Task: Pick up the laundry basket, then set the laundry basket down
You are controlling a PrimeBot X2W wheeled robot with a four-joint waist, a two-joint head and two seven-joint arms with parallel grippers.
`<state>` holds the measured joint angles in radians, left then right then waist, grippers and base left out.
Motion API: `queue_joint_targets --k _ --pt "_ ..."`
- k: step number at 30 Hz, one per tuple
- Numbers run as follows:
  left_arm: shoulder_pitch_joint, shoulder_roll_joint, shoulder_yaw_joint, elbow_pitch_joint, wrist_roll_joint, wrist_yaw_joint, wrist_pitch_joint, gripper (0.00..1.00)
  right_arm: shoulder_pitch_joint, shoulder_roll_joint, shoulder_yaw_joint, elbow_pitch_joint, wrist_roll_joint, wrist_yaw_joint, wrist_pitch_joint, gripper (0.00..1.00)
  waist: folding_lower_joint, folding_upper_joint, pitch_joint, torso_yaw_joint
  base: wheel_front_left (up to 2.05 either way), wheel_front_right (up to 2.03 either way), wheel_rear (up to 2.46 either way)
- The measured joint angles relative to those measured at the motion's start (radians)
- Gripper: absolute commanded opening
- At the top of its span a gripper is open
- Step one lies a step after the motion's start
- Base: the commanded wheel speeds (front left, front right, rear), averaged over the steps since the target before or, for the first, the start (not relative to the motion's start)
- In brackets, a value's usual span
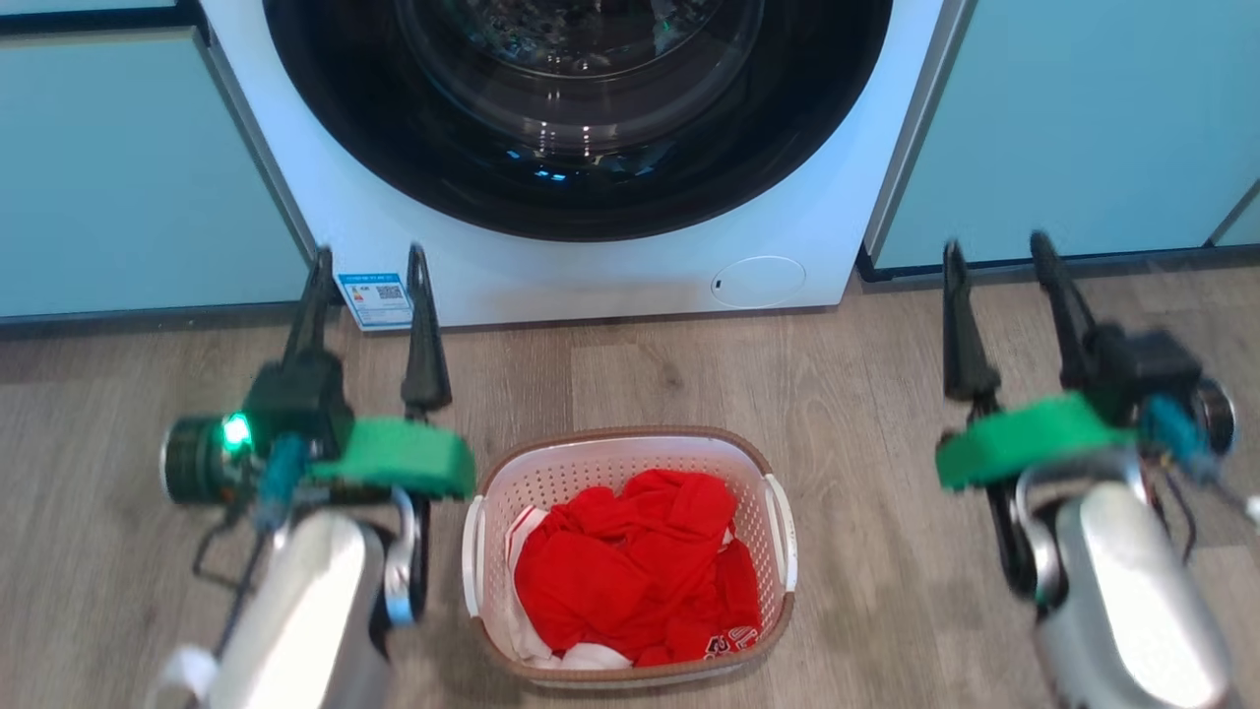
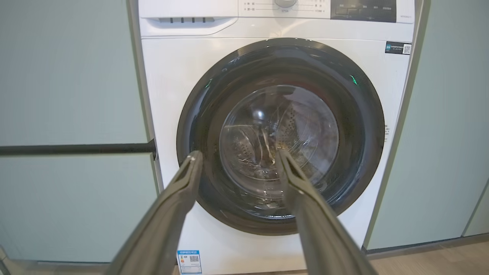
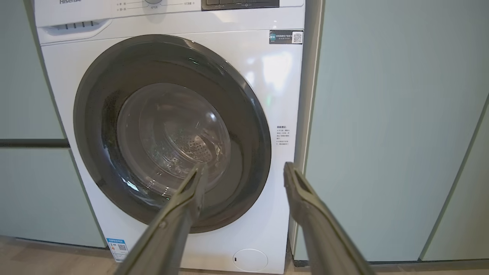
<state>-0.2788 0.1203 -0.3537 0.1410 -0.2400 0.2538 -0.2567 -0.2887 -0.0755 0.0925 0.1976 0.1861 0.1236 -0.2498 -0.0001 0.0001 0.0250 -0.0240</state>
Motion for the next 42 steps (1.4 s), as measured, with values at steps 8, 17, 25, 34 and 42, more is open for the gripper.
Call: queue_joint_targets --k 8,17,25,34,42 --pt "0.175 -0.056 0.073 -0.074 0.083 -0.069 0.000 1.00 0.196 0.018 -0.012 -0.115 -0.081 0.000 0.000 1.00 0.0000 0.0000 -0.004 0.003 0.00 0.00 0.00" --pt "0.235 -0.064 0.074 0.062 0.101 -0.141 0.000 1.00 0.242 0.020 -0.026 -0.108 -0.071 0.000 0.000 1.00 0.0000 -0.0001 -0.007 -0.008 0.00 0.00 0.00" --pt "0.224 -0.066 0.084 0.062 0.106 -0.148 0.000 1.00 0.242 0.020 -0.031 -0.110 -0.051 0.000 0.000 1.00 0.0001 -0.0001 -0.007 -0.012 0.00 0.00 0.00" --pt "0.214 -0.066 0.082 0.045 0.096 -0.149 0.000 1.00 0.242 0.021 -0.024 -0.110 -0.044 0.000 0.000 1.00 0.0001 -0.0001 -0.006 -0.015 0.00 0.00 0.00" --pt "0.214 -0.067 0.081 0.043 0.094 -0.149 0.000 1.00 0.242 0.022 -0.021 -0.110 -0.044 0.000 0.000 1.00 0.0001 -0.0001 -0.009 -0.015 0.00 0.00 0.00"
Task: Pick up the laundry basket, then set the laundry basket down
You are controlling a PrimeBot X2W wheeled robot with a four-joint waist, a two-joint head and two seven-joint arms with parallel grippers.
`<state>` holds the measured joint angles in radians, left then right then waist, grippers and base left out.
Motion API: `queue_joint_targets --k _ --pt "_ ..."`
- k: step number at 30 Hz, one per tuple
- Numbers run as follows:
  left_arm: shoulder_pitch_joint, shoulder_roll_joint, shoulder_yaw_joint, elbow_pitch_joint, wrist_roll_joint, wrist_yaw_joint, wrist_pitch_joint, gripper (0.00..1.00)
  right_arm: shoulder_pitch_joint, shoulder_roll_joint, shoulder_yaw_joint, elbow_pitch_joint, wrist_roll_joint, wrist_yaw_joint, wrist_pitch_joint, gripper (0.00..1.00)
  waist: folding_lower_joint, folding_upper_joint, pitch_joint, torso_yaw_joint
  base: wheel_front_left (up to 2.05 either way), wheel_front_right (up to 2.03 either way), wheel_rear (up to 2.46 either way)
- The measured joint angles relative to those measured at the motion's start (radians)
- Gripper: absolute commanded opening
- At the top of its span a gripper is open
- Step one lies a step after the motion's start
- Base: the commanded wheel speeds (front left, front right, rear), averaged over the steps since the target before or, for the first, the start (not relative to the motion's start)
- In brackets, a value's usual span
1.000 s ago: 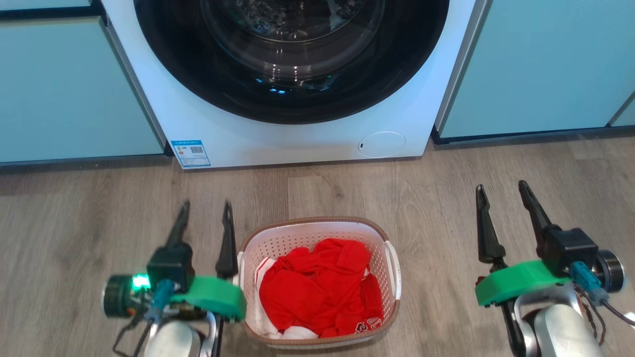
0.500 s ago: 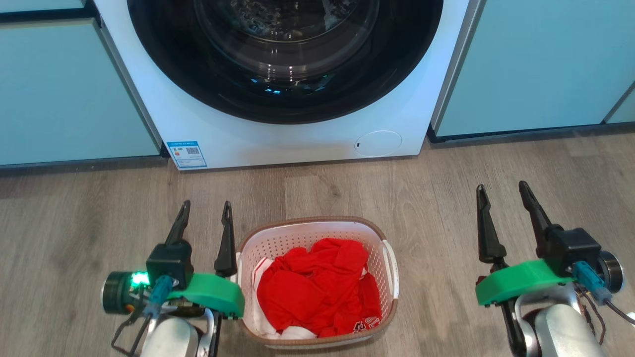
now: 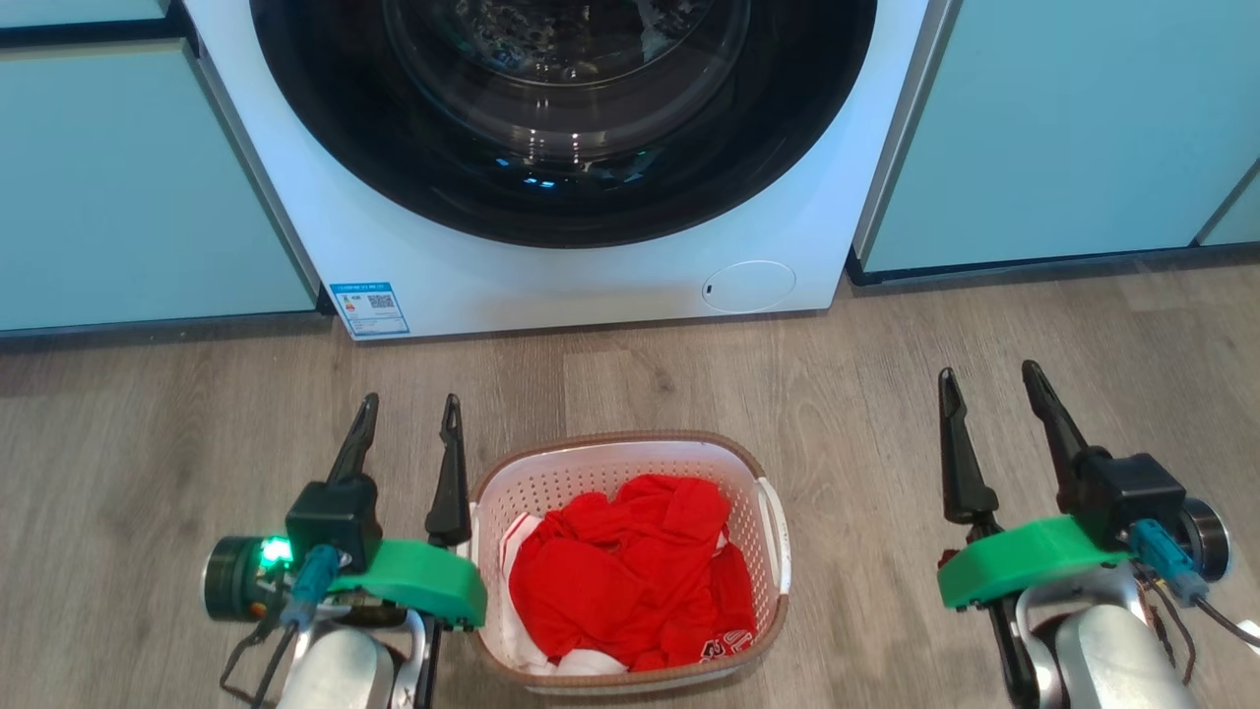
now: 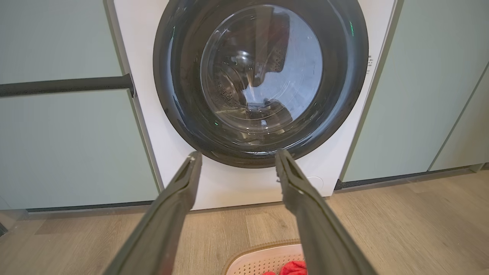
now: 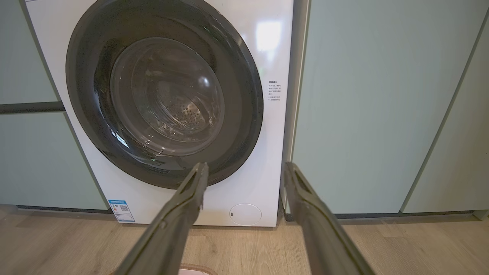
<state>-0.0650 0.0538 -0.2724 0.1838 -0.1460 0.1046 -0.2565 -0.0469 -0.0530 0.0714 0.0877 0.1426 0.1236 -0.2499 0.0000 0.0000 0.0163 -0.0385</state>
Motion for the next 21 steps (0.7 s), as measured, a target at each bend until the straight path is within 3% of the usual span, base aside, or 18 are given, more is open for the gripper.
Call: queue_joint_targets --k 21 --pt "0.001 0.000 0.008 -0.003 -0.028 -0.025 0.000 1.00 0.000 0.003 0.005 -0.002 0.001 0.000 0.000 1.00 0.0000 0.0000 -0.003 0.000 0.00 0.00 0.00"
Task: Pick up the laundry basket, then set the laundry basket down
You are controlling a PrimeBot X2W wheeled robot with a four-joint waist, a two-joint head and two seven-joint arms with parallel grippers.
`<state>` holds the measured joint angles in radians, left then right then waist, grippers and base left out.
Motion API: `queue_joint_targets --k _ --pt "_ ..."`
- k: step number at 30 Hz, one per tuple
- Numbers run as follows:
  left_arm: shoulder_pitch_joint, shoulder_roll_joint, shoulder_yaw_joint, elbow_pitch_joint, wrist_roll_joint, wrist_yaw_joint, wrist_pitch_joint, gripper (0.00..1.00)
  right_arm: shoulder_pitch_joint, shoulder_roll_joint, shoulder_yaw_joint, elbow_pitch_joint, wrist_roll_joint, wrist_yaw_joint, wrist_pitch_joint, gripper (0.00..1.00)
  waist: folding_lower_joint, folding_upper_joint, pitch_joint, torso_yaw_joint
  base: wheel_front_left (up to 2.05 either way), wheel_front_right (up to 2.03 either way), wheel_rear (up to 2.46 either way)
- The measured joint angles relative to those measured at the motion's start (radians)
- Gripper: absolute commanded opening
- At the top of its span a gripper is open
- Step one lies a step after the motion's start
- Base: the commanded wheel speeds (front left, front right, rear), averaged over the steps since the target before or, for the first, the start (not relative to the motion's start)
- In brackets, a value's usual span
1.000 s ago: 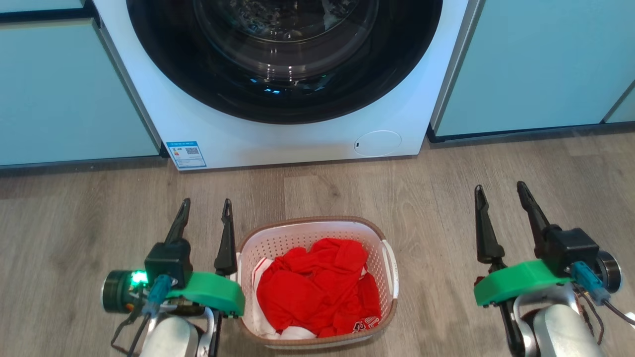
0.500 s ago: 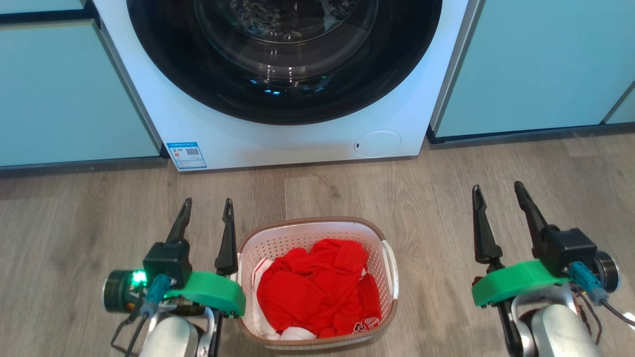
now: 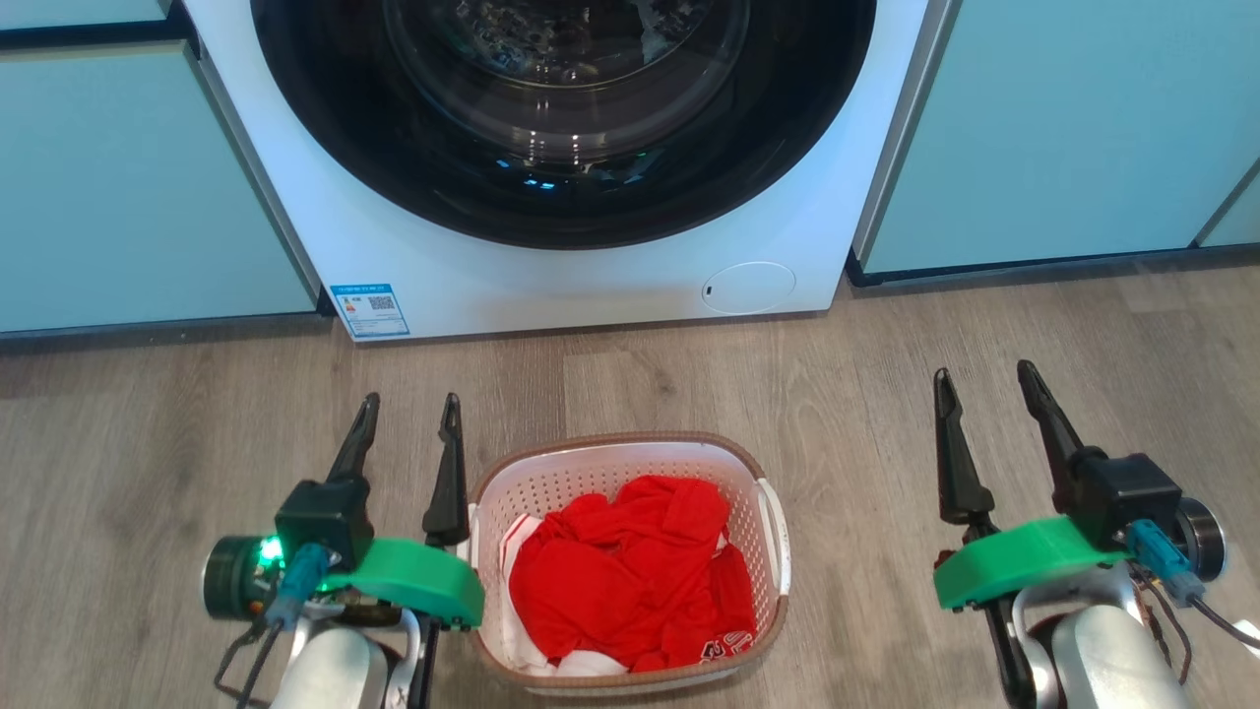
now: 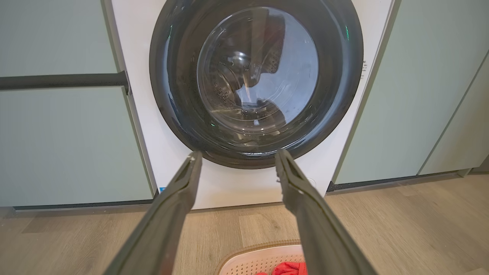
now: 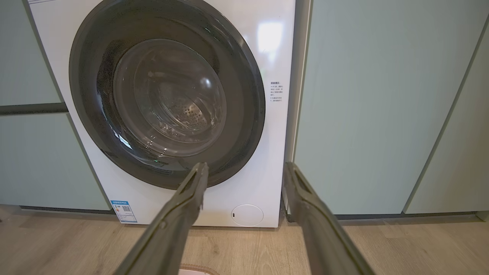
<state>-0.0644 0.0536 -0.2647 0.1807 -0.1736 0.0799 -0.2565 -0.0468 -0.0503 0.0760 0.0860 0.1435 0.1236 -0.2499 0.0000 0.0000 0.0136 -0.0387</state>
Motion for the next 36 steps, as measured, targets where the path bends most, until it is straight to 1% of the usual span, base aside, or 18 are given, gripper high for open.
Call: queue_joint_targets --k 14,15,16,22,28,29,36 --pt "0.001 0.000 0.016 0.004 -0.049 -0.011 0.000 1.00 0.000 0.000 0.011 0.000 0.000 0.000 0.000 1.00 0.0001 0.0000 0.007 -0.004 0.00 0.00 0.00" --pt "0.001 0.000 0.016 0.003 -0.052 -0.018 0.000 1.00 0.000 0.000 0.011 0.000 0.000 0.000 0.000 1.00 0.0001 0.0000 0.008 -0.004 0.00 0.00 0.00" --pt "0.001 0.000 0.017 0.002 -0.060 -0.019 0.000 0.00 0.000 0.000 0.011 0.000 0.000 0.000 0.000 0.00 0.0000 0.0000 0.009 -0.004 0.00 0.00 0.00" --pt "0.063 0.002 0.013 0.084 -0.069 -0.018 0.004 0.00 0.046 0.001 0.020 0.088 0.004 0.000 0.005 0.00 0.0001 0.0000 0.009 -0.004 0.00 0.00 0.00" --pt "0.077 0.003 0.017 0.091 -0.136 -0.020 0.018 0.00 0.054 0.001 0.019 0.093 0.079 0.000 0.016 0.00 0.0001 0.0000 0.008 -0.002 0.00 0.00 0.00" --pt "0.077 0.003 0.017 0.091 -0.148 -0.027 0.019 0.00 0.054 0.001 0.019 0.093 0.091 0.000 0.019 0.00 0.0001 0.0000 0.008 -0.002 0.00 0.00 0.00" --pt "0.075 0.003 0.026 0.091 -0.228 -0.037 0.037 0.00 0.054 0.001 0.014 0.095 0.177 0.000 0.031 0.00 0.0001 0.0000 0.007 0.001 0.00 0.00 0.00"
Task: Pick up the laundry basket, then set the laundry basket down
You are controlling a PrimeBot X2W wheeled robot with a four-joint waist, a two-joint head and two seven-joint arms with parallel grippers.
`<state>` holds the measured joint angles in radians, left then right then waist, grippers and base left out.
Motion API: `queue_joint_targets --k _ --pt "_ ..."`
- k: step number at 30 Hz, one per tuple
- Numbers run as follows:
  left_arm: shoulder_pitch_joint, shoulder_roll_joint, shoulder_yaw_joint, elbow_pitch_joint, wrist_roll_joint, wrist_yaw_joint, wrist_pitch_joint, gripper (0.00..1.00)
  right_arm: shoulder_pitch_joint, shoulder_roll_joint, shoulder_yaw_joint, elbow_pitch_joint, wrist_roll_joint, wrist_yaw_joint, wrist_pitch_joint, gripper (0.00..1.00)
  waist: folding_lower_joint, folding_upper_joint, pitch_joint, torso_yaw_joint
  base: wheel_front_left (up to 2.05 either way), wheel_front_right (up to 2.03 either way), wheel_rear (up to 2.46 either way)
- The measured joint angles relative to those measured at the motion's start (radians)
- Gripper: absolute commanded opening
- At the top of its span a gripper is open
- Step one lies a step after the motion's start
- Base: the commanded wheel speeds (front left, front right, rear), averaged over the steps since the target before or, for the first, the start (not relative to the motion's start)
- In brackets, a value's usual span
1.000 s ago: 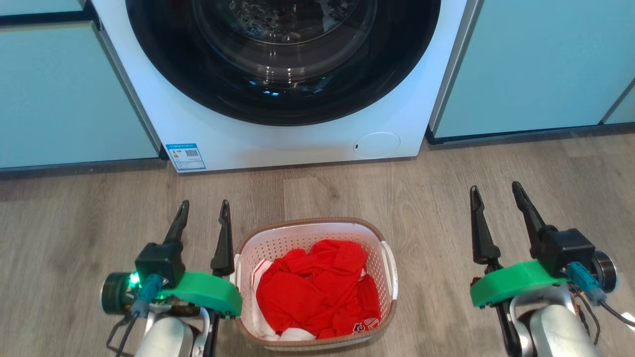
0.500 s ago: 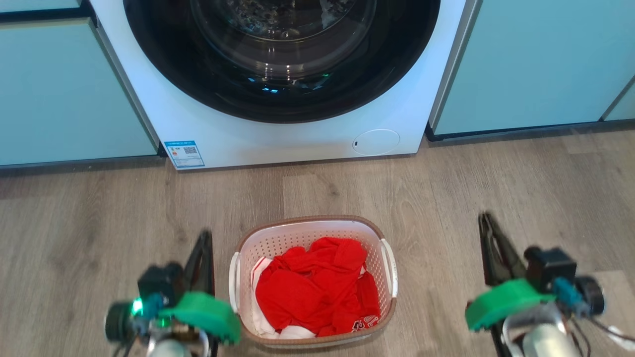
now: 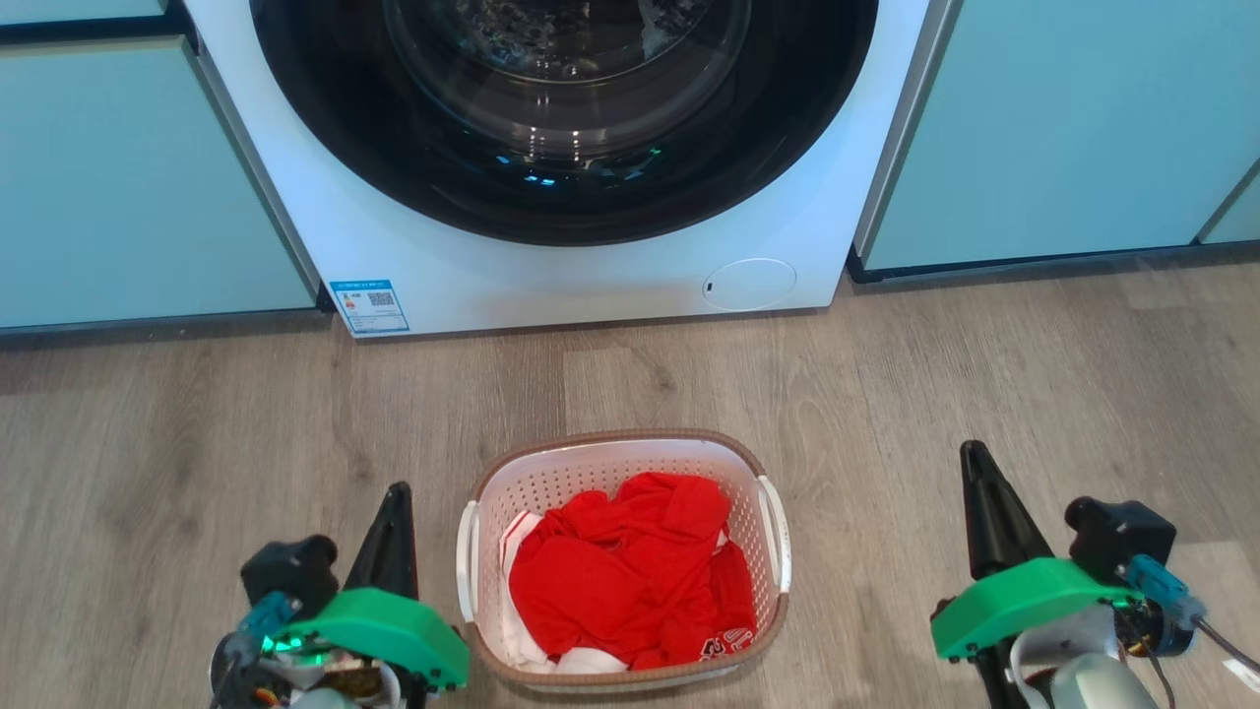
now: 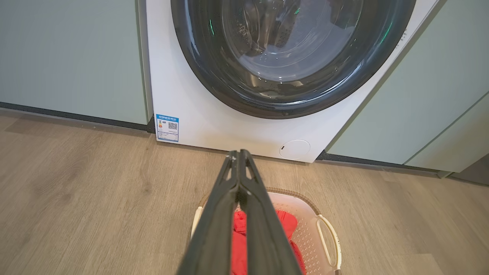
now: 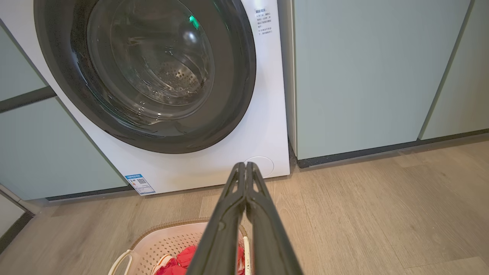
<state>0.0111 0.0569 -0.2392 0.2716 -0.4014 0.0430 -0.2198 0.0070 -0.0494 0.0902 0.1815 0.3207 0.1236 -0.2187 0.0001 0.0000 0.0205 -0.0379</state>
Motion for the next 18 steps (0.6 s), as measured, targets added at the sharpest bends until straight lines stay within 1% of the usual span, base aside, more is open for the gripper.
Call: queue_joint_targets --k 6,16,18 --pt "-0.003 0.001 0.022 0.001 -0.067 -0.009 0.015 0.00 0.000 -0.001 -0.006 0.005 0.074 0.000 0.015 0.00 0.0000 0.0000 -0.001 0.002 0.00 0.00 0.00" --pt "-0.013 0.001 0.032 0.001 -0.169 -0.018 0.035 0.00 -0.001 -0.002 -0.020 0.016 0.183 0.000 0.037 0.00 0.0000 0.0000 -0.002 0.005 0.00 0.00 0.00" --pt "-0.013 0.001 0.039 0.001 -0.192 -0.025 0.043 0.00 -0.001 -0.002 -0.023 0.016 0.208 0.000 0.039 0.00 0.0000 0.0000 -0.003 0.006 0.00 0.00 0.00"
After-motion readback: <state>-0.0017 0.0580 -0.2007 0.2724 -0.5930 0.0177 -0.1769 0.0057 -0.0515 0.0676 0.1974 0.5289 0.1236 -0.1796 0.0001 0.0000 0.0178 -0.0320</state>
